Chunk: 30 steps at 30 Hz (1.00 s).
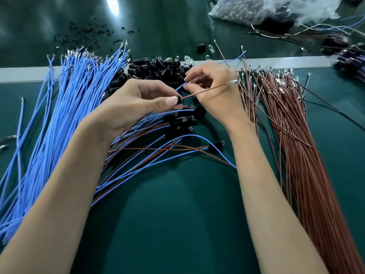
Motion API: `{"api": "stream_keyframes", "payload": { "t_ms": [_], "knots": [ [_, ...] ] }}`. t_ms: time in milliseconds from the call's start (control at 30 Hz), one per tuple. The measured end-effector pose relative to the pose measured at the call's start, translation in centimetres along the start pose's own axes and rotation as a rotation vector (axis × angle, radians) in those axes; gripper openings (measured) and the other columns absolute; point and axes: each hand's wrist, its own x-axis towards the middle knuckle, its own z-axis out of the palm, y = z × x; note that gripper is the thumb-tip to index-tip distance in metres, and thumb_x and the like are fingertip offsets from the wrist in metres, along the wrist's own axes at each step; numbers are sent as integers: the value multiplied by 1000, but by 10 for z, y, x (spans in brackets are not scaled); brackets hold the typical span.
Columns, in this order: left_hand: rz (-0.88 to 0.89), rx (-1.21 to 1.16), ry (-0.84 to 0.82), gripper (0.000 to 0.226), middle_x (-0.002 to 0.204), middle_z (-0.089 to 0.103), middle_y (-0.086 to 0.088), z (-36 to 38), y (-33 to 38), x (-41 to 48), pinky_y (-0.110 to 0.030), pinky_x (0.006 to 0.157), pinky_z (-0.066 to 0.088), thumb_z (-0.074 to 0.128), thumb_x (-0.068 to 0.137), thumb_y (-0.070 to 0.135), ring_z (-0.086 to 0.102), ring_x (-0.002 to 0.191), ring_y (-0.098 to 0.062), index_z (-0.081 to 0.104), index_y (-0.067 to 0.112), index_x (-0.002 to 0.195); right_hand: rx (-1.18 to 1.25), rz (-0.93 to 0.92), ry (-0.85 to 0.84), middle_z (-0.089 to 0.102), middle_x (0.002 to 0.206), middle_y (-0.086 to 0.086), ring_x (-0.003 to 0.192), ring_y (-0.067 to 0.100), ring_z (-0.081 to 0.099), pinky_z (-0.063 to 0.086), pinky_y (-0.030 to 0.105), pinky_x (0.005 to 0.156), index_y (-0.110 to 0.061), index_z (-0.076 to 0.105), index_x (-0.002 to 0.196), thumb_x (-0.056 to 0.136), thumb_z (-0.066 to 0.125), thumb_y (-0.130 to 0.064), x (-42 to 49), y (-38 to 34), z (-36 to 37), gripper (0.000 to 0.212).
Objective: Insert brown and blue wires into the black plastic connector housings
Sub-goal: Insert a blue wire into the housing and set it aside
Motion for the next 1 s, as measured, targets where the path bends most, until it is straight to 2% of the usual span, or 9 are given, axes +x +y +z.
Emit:
{"api": "stream_keyframes", "payload": {
  "t_ms": [100, 167, 233, 300, 367, 567, 733, 800, 1000],
  "knots": [
    [54, -80, 95, 14, 82, 74, -1, 5, -1, 3, -25, 89, 53, 65, 74, 15, 70, 86, -14, 73, 13, 86, -4, 43, 109, 59, 102, 7, 77, 11, 60, 44, 6, 66, -6, 64, 97, 78, 73, -5, 0, -6, 3, 21],
    [82, -155, 155, 17, 80, 74, -1, 9, 1, 5, -24, 87, 53, 63, 74, 13, 70, 83, -13, 68, 7, 90, 8, 139, 131, 59, 83, -5, 67, 4, 53, 39, 8, 61, -17, 60, 83, 81, 73, -17, 1, -13, 4, 13],
    [100, -215, 156, 15, 80, 74, -2, 13, 2, 6, -24, 86, 53, 62, 75, 12, 70, 82, -13, 69, 8, 87, 130, 275, -62, 53, 57, -14, 51, -1, 45, 35, 14, 54, -22, 60, 61, 86, 68, -31, 4, -18, 3, 28],
    [117, -248, 127, 13, 81, 74, -4, 16, 3, 5, -25, 88, 53, 62, 75, 10, 70, 83, -15, 73, 11, 82, 385, 384, -270, 46, 52, -8, 43, 3, 33, 26, 14, 44, -15, 60, 67, 91, 62, -33, 2, -24, 3, 31],
    [120, -238, 110, 15, 83, 73, -2, 17, 5, 4, -26, 89, 53, 59, 77, 9, 70, 83, -13, 71, 10, 86, 520, 415, -308, 45, 52, -7, 44, 5, 26, 20, 12, 38, -11, 61, 73, 93, 60, -25, 1, -26, 2, 25],
    [86, -79, 235, 14, 81, 73, 6, 5, 10, 1, -24, 79, 56, 62, 80, 22, 70, 86, -11, 62, 17, 93, 638, 425, -24, 59, 65, -2, 41, 5, 55, 37, 14, 39, -14, 46, 78, 104, 39, -23, 6, -33, 0, 28],
    [97, -26, 346, 9, 77, 72, 5, 5, 7, 4, -15, 70, 51, 61, 88, 7, 68, 75, -5, 61, 15, 91, 929, 380, -103, 66, 67, 10, 57, 14, 66, 52, 15, 55, -6, 47, 90, 95, 53, -3, 2, -32, -3, 9],
    [101, 47, 372, 12, 79, 71, 3, 7, 5, 5, -13, 67, 48, 63, 87, 4, 66, 73, -6, 61, 16, 90, 989, 328, -145, 63, 78, 14, 66, 15, 66, 54, 18, 65, -4, 48, 97, 87, 59, 9, 0, -28, -5, 20],
    [93, 134, 417, 17, 91, 67, -5, 7, 2, 6, -32, 91, 50, 73, 80, 7, 63, 92, -23, 64, 20, 87, 894, 221, 31, 65, 77, 9, 70, 16, 67, 53, 20, 69, -5, 49, 90, 90, 56, 9, 3, -24, -7, 16]
  ]
}}
